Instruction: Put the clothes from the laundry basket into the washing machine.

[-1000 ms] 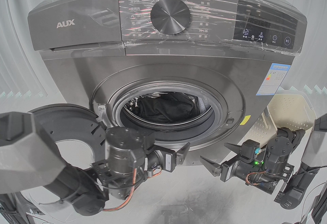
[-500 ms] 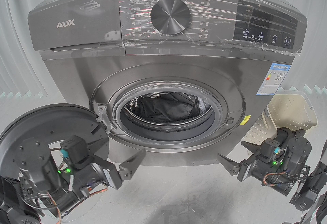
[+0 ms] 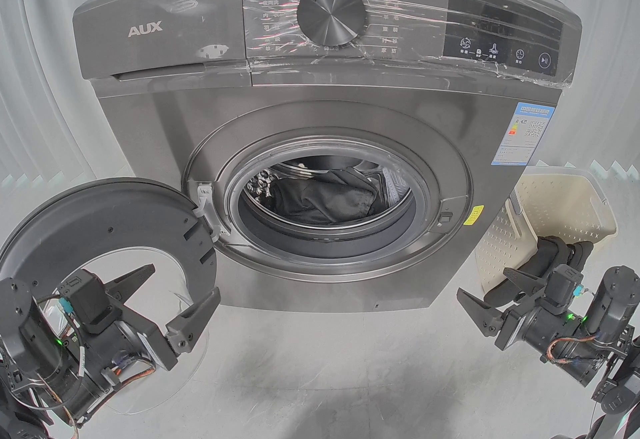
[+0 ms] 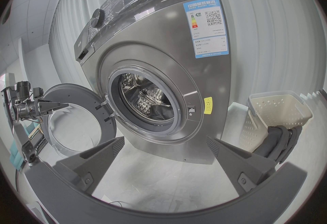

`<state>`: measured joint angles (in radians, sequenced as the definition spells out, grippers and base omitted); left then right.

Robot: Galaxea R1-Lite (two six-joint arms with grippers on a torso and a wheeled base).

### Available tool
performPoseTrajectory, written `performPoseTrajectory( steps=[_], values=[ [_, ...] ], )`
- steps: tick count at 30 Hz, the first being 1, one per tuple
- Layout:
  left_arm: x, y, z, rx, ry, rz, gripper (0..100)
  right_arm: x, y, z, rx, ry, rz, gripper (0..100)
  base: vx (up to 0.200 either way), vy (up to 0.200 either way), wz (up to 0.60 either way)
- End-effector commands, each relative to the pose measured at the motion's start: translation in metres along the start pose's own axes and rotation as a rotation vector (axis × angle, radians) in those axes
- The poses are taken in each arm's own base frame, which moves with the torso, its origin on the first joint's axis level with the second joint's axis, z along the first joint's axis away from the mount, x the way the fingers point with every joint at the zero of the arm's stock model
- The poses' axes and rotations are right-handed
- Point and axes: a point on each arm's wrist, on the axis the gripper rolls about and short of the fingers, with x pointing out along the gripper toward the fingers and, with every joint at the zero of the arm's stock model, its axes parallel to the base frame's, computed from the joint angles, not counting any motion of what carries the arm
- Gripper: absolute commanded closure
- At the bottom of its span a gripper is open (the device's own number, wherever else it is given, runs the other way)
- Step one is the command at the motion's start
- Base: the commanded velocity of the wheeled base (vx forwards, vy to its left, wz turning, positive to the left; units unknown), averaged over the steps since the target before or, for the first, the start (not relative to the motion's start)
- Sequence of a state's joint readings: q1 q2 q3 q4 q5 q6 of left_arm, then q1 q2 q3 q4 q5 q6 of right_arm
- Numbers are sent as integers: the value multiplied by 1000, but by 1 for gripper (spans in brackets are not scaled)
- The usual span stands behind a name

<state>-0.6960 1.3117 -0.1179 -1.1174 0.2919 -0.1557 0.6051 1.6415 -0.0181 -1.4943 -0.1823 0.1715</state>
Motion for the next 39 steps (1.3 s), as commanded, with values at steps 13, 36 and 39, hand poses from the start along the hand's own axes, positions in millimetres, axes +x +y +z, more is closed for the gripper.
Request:
performPoseTrajectory(
  steps=[13, 36, 39],
  values=[
    [-52, 17, 0, 26, -100, 8, 0, -81, -19, 11, -2, 48, -135, 0, -123, 0, 0],
    [-162, 45, -61, 14, -132, 175, 0, -197, -31, -46, -48, -125, -390, 0, 0, 0, 0],
    [-164, 45, -71, 4, -71, 182, 0, -200, -27, -46, -50, -132, -404, 0, 0, 0, 0]
  ],
)
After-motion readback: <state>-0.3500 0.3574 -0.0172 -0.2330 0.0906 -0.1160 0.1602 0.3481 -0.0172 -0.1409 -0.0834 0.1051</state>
